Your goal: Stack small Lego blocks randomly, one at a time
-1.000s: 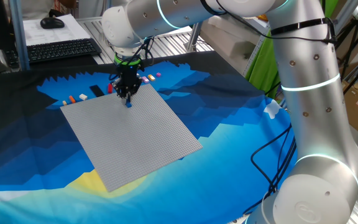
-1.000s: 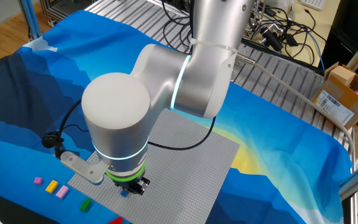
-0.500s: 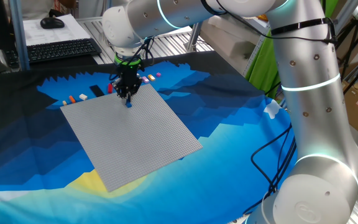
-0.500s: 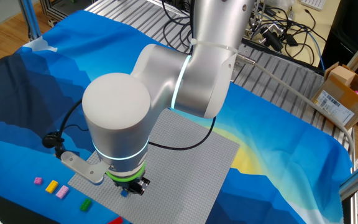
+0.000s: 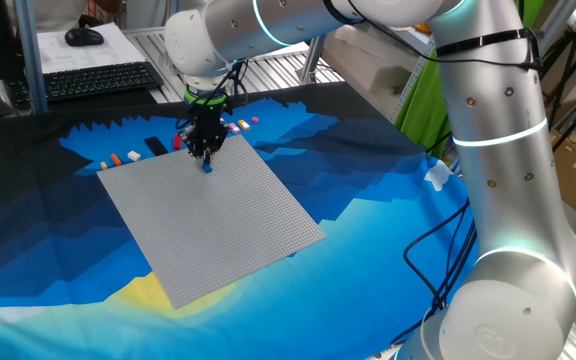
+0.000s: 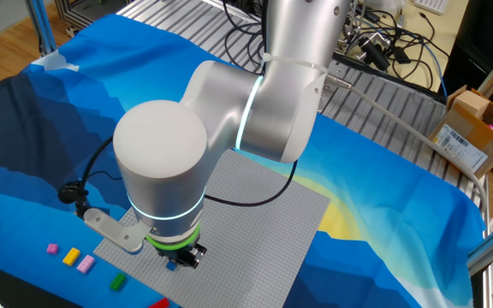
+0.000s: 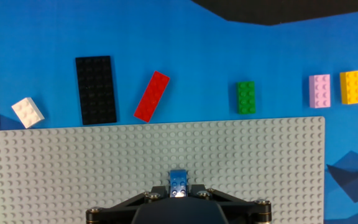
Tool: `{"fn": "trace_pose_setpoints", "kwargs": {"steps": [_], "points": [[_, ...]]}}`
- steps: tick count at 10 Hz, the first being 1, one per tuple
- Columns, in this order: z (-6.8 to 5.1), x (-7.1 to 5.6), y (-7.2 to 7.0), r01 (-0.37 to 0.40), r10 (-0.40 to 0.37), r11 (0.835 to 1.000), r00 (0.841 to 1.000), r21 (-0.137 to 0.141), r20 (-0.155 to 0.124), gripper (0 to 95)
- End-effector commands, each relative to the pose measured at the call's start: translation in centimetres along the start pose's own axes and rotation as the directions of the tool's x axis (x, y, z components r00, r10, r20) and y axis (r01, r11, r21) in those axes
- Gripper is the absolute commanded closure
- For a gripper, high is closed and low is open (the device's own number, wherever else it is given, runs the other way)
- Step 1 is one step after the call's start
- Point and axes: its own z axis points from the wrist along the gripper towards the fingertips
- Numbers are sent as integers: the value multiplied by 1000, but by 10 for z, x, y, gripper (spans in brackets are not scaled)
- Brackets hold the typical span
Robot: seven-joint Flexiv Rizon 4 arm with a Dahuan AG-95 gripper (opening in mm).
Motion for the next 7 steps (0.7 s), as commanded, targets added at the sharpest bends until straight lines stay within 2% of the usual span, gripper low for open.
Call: {"fn": "trace_pose_setpoints", "kwargs": {"steps": [1,2,3,7], "points": [[0,0,0,0,0,1000,1000,0,-1,950],[0,0,0,0,0,1000,1000,0,-1,950],[-25,10,2,-31,31,999,999,11,-31,760],[-24,11,4,-39,39,999,999,5,-31,760]]}}
